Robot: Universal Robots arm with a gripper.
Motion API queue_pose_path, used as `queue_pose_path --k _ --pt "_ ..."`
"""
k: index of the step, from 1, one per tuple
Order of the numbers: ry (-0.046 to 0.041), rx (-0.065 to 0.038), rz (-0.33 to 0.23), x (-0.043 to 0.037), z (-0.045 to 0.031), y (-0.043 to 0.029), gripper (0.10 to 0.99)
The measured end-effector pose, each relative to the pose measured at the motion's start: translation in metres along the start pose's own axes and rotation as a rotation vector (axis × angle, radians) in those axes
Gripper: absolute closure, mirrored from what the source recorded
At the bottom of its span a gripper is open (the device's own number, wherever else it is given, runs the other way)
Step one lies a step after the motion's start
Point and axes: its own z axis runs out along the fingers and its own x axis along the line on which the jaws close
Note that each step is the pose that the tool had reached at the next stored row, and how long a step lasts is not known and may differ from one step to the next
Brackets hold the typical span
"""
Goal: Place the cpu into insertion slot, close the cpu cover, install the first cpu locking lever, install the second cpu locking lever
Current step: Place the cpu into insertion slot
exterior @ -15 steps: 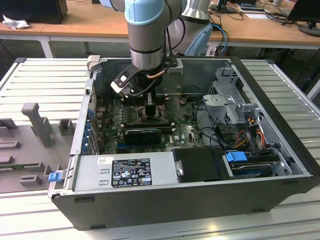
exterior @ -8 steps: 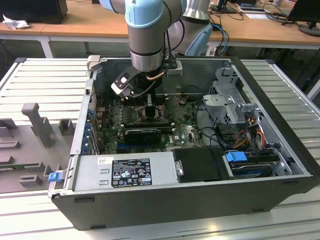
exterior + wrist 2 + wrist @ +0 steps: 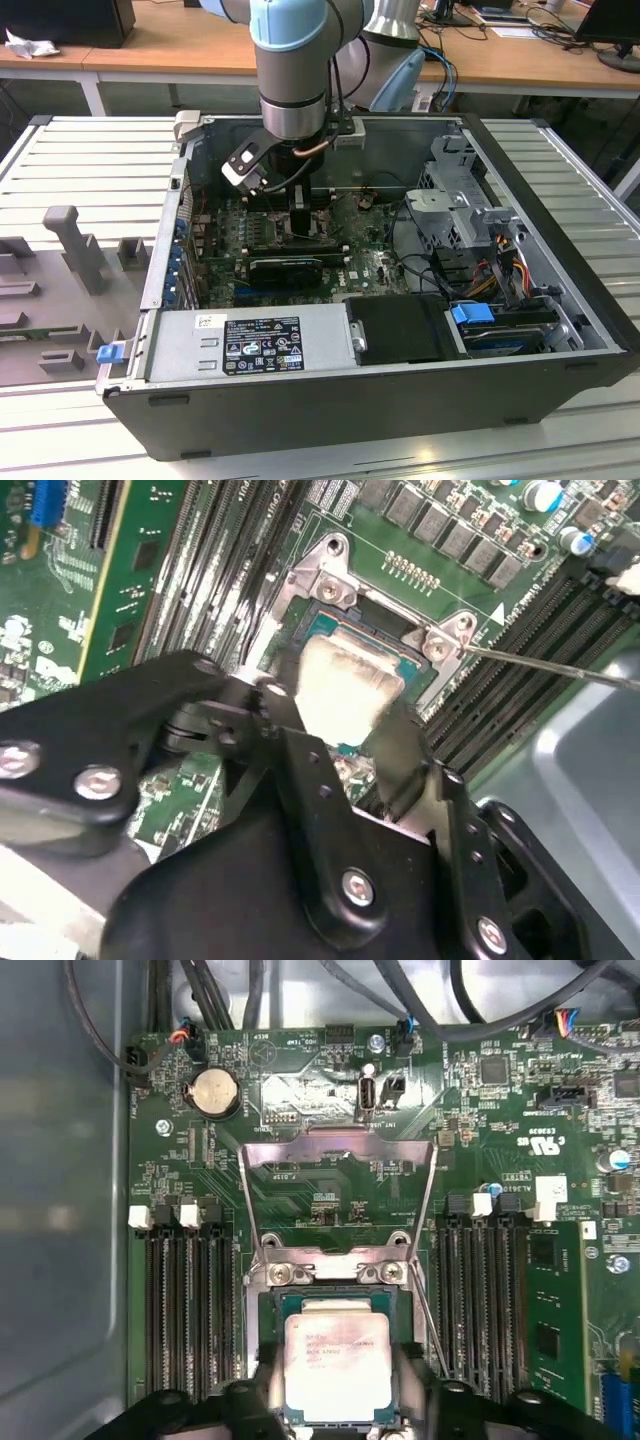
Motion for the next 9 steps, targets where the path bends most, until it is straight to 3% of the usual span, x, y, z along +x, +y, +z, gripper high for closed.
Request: queue_pose_path --k 4,5,8,9 --pt "-0.0002 0.000 0.000 0.0001 -0.0049 0.0004 0.804" --pt "-0.0002 0.000 0.000 0.0001 -0.0053 0.0004 0.804" --pt "-0.0002 0.000 0.000 0.0002 -0.0073 0.0006 0.980" --pt "-0.0002 0.000 0.000 0.0002 -0.0094 0.0008 0.980"
